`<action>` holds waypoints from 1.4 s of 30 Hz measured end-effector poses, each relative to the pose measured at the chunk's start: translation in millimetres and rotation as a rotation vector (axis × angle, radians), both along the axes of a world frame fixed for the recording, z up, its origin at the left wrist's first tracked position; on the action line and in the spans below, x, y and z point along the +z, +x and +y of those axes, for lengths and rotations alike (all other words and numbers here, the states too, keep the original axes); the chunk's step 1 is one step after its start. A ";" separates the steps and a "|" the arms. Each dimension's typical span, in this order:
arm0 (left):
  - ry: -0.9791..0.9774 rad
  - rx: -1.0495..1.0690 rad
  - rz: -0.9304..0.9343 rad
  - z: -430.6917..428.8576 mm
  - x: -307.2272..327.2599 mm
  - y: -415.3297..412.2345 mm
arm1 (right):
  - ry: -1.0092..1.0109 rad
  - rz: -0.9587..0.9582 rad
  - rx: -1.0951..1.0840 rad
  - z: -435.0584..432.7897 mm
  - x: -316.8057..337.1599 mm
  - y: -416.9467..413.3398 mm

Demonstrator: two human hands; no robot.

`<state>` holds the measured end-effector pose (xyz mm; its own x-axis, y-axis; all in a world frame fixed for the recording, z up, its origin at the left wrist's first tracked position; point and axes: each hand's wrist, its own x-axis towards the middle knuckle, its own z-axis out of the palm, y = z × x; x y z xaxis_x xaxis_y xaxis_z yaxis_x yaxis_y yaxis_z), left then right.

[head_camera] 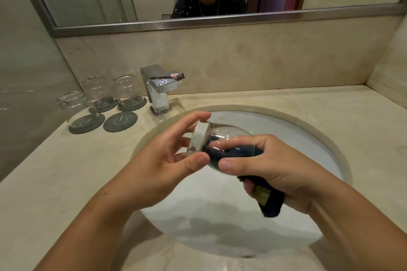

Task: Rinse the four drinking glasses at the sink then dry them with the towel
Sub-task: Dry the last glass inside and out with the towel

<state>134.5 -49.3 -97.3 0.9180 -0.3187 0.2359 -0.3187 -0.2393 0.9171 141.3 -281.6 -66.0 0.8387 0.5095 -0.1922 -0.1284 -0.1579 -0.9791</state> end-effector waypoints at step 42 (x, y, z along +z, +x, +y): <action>-0.037 0.724 -0.060 24.7 15.0 9.4 | -0.065 -0.520 -0.352 2.8 -40.9 16.9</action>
<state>143.9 -24.6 -82.3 0.8809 0.3728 0.2917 -0.1425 -0.3789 0.9144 158.2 -278.8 -106.9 0.9462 0.1872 0.2641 0.3063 -0.2539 -0.9174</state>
